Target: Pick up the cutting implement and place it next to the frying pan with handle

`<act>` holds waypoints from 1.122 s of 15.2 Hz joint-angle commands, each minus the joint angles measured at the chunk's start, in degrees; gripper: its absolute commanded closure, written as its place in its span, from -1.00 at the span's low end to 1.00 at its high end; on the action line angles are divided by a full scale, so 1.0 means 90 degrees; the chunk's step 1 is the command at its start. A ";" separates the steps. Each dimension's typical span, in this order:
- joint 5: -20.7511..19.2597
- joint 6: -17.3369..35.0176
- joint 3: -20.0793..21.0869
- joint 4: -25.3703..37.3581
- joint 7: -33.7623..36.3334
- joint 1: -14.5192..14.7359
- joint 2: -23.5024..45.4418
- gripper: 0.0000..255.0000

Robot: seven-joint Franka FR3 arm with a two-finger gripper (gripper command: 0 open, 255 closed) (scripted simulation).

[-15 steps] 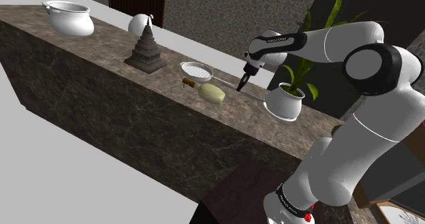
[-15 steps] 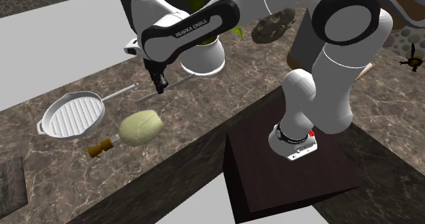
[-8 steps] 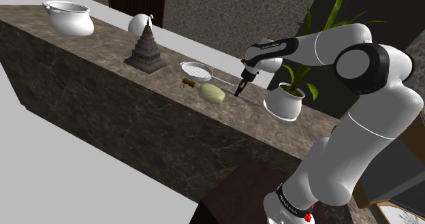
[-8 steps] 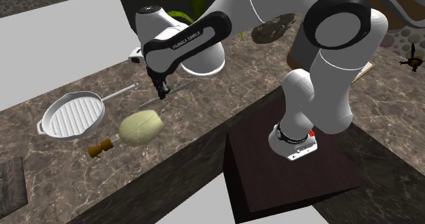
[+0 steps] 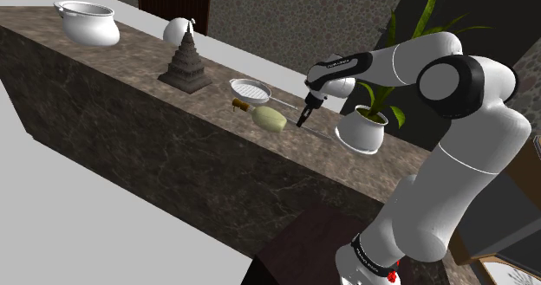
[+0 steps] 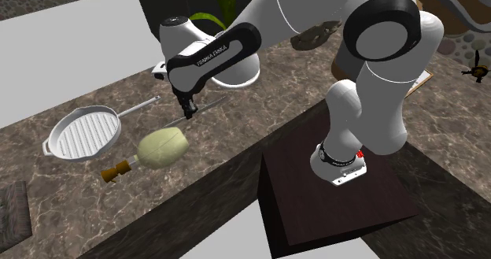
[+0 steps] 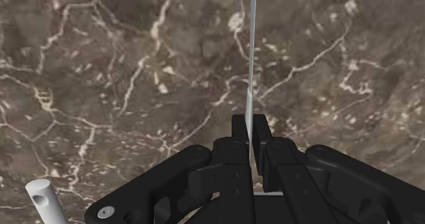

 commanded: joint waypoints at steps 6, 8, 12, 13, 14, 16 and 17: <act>0.0002 0.0003 0.0000 -0.0002 -0.0001 0.0000 0.0001 -1.00; 0.0002 0.0003 0.0000 -0.0002 -0.0001 0.0000 0.0001 -1.00; -0.0471 -0.0535 -0.0078 0.0217 0.0321 0.0035 -0.0465 -1.00; -0.0576 -0.0684 -0.0087 0.0288 0.0393 0.0038 -0.0575 -1.00; -0.0576 -0.0684 -0.0083 0.0288 0.0393 0.0033 -0.0575 -1.00; -0.0577 -0.0683 -0.0082 0.0288 0.0394 0.0032 -0.0575 -1.00; -0.0577 -0.0684 -0.0082 0.0288 0.0394 0.0032 -0.0575 -1.00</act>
